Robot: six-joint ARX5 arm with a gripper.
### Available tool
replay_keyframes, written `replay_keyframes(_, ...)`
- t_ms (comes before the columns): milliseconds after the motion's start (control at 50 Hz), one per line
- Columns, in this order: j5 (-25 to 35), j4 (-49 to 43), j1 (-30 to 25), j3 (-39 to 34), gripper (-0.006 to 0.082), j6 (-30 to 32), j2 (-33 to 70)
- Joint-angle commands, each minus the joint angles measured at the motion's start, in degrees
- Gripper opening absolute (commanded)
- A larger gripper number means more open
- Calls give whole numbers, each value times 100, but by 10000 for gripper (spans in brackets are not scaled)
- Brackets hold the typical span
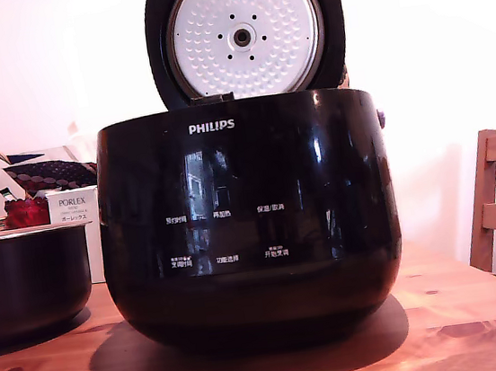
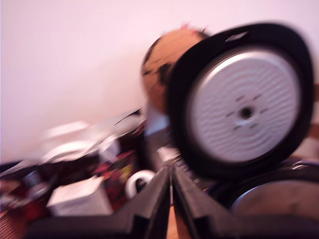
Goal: Open the rice cooker by pressing the large metal button on the top of its lid with medium force
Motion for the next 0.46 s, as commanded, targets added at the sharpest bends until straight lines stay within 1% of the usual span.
replay_keyframes(0,68,-105,234,-164,-21,22,-105)
replay_keyframes(140,243,-383,741,-164,-21,20,-319)
replay_keyframes(280,411,-468,1182,-164,-21,17,-496)
replay_keyframes(440,527,-466,1427,-164,-21,15,-566)
